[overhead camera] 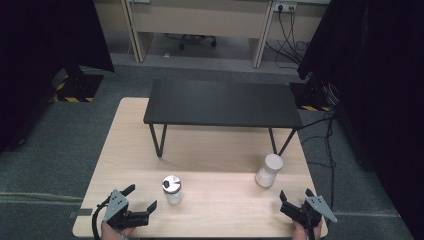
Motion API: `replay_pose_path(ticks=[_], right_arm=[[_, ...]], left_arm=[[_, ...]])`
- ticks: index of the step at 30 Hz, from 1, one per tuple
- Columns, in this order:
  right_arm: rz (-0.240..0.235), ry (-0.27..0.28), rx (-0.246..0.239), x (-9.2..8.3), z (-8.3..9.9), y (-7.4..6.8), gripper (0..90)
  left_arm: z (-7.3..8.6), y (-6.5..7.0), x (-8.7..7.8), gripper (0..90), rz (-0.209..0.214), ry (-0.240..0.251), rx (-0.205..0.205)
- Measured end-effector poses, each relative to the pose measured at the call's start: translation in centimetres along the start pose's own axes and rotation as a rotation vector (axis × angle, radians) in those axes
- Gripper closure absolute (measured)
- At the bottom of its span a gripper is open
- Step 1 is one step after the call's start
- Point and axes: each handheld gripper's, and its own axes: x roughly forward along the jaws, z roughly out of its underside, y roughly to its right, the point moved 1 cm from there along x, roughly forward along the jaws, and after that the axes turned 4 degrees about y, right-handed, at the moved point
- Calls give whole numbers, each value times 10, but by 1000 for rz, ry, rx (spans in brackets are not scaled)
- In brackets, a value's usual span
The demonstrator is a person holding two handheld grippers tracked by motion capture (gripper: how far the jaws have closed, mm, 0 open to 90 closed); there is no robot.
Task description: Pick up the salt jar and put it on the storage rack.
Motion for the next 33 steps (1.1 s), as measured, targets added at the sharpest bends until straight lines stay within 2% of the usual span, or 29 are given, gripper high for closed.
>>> replay_pose_path(ticks=[10, 17, 33], right_arm=[[-2, -1, -6, 0, 0, 0, 3], [24, 13, 8, -1, 2, -3, 3], [14, 9, -5, -1, 2, -2, 3]], left_arm=[[-8, 6, 11, 10, 37, -8, 55], [-9, 9, 19, 12, 55, -10, 56], [-11, 17, 39, 16, 69, -25, 56]])
